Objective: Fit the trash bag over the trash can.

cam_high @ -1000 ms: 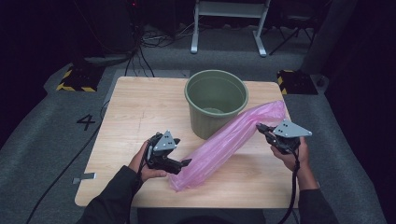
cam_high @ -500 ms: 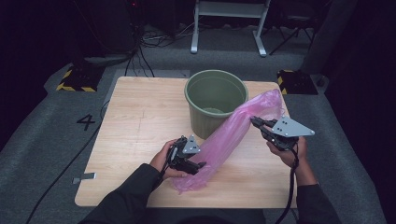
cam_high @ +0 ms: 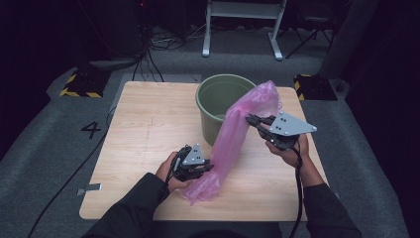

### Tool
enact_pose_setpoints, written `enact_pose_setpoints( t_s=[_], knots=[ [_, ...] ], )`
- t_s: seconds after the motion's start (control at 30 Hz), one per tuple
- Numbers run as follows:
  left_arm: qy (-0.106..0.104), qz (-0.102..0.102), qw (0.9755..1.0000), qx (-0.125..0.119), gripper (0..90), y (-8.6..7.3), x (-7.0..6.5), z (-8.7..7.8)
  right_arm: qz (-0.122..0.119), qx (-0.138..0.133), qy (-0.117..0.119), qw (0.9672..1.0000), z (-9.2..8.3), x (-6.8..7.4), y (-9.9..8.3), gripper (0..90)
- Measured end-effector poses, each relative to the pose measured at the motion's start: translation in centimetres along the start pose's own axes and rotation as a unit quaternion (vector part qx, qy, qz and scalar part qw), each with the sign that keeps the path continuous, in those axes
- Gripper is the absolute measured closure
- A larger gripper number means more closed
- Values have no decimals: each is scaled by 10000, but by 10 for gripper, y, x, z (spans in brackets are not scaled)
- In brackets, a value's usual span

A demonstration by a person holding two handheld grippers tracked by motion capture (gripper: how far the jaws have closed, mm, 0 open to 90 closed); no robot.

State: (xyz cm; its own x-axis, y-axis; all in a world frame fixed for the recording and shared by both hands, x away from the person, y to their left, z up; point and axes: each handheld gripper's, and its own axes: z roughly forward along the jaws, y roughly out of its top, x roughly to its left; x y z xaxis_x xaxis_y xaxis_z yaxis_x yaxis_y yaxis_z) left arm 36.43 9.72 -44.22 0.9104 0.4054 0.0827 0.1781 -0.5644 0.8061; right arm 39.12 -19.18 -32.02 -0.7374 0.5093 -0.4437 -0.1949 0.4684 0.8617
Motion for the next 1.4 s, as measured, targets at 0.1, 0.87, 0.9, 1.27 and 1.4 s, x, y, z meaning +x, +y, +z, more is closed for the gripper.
enact_pose_setpoints(
  t_s=[0.1,0.87,0.9,1.27,1.4],
  knots=[
    [-38,5,9998,-213,849,-1,1,-8,26,85,106,9999,12,-3,5,888],
    [423,280,9960,-736,898,13,-3,-41,795,876,741,9902,76,-22,6,788],
    [406,269,9957,-793,899,13,-2,-42,816,914,742,9897,77,-21,6,710],
    [502,152,9924,-1113,900,15,5,-62,1352,1133,775,9813,76,-34,3,399],
    [474,79,9908,-1264,900,18,9,-69,1353,1147,655,9820,75,-35,4,540]
  ],
)
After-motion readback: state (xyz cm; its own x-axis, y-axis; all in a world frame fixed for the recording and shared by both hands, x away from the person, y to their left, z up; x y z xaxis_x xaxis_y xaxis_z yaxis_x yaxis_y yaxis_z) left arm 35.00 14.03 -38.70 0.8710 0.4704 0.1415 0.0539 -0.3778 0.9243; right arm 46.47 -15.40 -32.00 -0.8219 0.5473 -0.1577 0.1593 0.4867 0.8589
